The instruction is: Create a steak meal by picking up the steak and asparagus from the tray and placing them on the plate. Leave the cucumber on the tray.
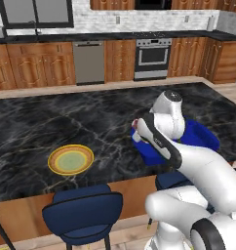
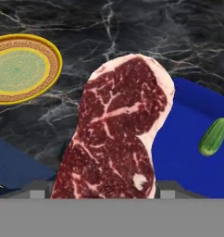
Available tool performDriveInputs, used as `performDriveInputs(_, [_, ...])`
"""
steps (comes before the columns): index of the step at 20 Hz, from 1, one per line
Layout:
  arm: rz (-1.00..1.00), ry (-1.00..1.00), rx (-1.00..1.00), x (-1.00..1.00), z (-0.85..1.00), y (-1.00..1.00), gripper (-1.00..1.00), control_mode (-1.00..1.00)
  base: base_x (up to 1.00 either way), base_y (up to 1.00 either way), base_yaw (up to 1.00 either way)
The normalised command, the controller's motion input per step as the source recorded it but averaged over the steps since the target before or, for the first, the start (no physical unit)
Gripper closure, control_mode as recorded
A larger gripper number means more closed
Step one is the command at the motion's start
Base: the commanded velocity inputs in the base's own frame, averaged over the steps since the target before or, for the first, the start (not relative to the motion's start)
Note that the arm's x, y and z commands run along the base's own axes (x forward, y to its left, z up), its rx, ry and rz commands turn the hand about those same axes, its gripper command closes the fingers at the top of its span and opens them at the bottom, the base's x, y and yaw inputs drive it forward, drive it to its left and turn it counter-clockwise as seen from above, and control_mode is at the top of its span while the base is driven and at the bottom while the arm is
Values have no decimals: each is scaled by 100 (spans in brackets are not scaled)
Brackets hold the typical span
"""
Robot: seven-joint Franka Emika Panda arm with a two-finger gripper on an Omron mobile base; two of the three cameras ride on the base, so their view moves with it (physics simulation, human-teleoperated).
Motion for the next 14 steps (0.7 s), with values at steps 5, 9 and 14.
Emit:
performDriveInputs(5, [4,23,-9,-1,0,100,100,-100,0,0,0])
performDriveInputs(9, [5,23,-11,0,-7,100,100,-100,0,0,0])
performDriveInputs(14, [9,10,-9,1,-44,100,100,-100,0,0,0])
